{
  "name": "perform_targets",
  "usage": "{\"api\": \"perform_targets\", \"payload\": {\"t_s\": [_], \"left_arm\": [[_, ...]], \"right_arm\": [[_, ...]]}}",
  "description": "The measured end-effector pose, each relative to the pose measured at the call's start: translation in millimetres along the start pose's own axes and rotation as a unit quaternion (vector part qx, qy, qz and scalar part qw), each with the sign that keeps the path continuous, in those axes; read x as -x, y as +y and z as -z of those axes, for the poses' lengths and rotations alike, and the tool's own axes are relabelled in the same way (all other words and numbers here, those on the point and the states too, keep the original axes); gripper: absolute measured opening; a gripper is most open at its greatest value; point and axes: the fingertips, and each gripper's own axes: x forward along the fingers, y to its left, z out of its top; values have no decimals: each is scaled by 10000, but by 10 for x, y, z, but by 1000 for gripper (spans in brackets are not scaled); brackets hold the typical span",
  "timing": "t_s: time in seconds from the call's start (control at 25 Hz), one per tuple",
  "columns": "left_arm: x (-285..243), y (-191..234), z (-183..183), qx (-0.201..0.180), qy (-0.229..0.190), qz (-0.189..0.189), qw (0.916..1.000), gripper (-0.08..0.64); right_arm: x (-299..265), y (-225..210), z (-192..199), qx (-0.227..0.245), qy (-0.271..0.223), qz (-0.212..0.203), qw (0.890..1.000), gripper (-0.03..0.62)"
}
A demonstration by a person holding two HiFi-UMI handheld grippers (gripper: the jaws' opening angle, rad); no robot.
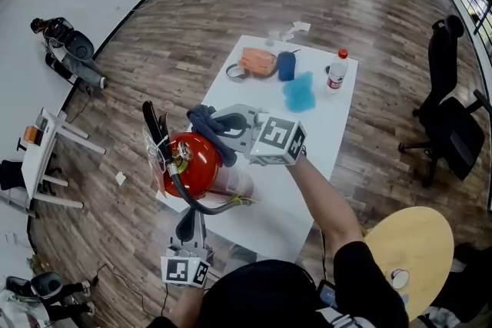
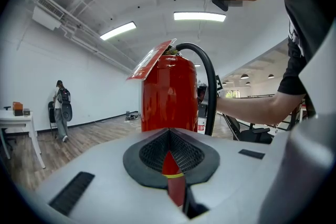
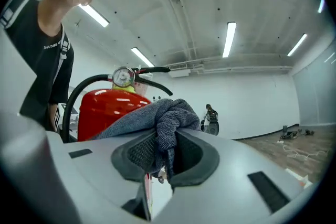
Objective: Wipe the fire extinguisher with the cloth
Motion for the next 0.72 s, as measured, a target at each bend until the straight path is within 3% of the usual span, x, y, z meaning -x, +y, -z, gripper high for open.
{"api": "perform_targets", "payload": {"t_s": [0.12,0.24,0.36,0.52,0.6,0.72], "left_arm": [[-42,-1,22,5,21,18,10000,21],[-51,22,60,20,82,-16,10000,21],[-37,52,54,11,81,-83,9999,21],[-38,100,74,-20,102,-112,9999,21],[-18,128,98,-14,144,-146,9998,21],[-3,156,112,6,176,-180,9997,21]], "right_arm": [[-118,-66,494,-353,535,-69,9979,81],[-233,-34,1204,-756,1357,-298,9874,81],[-220,44,1939,-1123,2224,-499,9672,81],[41,148,2894,-1566,3127,-293,9364,81],[194,234,3200,-1912,3215,-116,9273,81],[423,386,3313,-2257,3001,131,9267,81]]}}
